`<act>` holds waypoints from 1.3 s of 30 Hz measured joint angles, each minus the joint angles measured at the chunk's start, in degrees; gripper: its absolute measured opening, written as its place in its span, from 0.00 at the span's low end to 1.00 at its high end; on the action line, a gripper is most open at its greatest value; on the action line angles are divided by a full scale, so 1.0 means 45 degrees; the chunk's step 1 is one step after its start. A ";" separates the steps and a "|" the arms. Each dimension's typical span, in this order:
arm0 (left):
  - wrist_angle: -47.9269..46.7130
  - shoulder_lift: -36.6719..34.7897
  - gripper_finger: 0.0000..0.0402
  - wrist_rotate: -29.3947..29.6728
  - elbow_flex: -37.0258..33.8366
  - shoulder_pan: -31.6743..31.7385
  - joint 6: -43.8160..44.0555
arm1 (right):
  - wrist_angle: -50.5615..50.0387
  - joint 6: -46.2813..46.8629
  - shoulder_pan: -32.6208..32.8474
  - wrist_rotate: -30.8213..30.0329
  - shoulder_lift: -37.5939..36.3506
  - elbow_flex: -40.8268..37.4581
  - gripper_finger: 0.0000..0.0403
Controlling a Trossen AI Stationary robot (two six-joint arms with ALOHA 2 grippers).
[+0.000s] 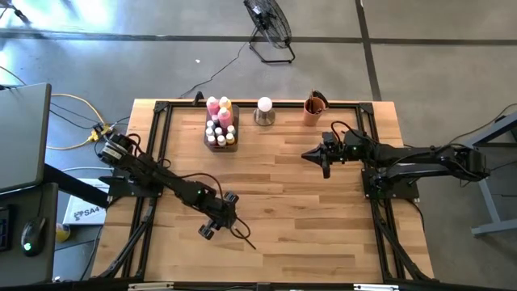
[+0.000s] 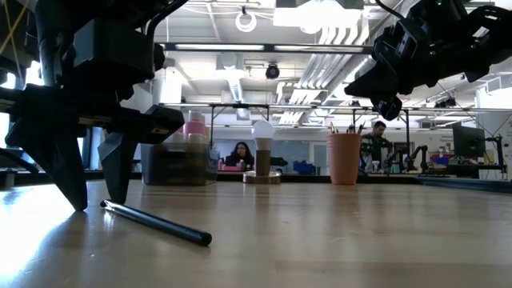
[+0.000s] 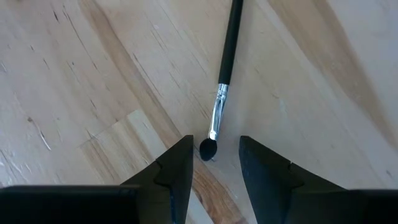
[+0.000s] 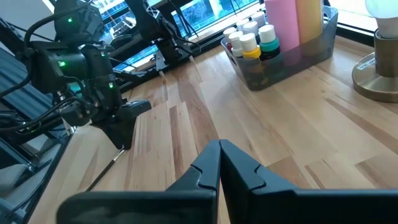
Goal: Pick & Place Paint Supplies
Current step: Put the silver paintbrush into the orange cup
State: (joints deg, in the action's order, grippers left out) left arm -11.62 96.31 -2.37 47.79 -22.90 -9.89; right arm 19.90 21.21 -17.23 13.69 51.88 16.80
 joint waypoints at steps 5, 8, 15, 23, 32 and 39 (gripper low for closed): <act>0.0000 0.0005 0.32 0.0037 -0.0005 0.0000 0.0000 | 0.0000 0.0000 -0.0002 0.0070 0.0000 0.0000 0.00; 0.0017 0.0005 0.32 0.0044 -0.0010 0.0000 0.0000 | 0.0000 0.0000 0.0000 0.0078 0.0000 0.0000 0.00; 0.0136 0.0015 0.32 0.0049 -0.0024 0.0005 -0.0019 | 0.0000 0.0000 -0.0002 0.0080 0.0000 0.0000 0.00; 0.0180 0.0019 0.30 0.0044 -0.0024 0.0005 -0.0024 | 0.0000 0.0000 -0.0002 0.0083 0.0000 0.0000 0.00; 0.0363 0.0034 0.09 0.0019 -0.0024 0.0005 -0.0068 | 0.0000 0.0000 -0.0001 0.0087 0.0000 0.0000 0.00; 0.0408 0.0034 0.01 0.0024 -0.0024 0.0005 -0.0073 | -0.0001 0.0000 -0.0005 0.0097 0.0000 0.0000 0.00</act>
State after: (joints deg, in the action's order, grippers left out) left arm -9.78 96.47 -2.26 47.68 -22.87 -10.22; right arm 19.90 21.21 -17.26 14.13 51.88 16.80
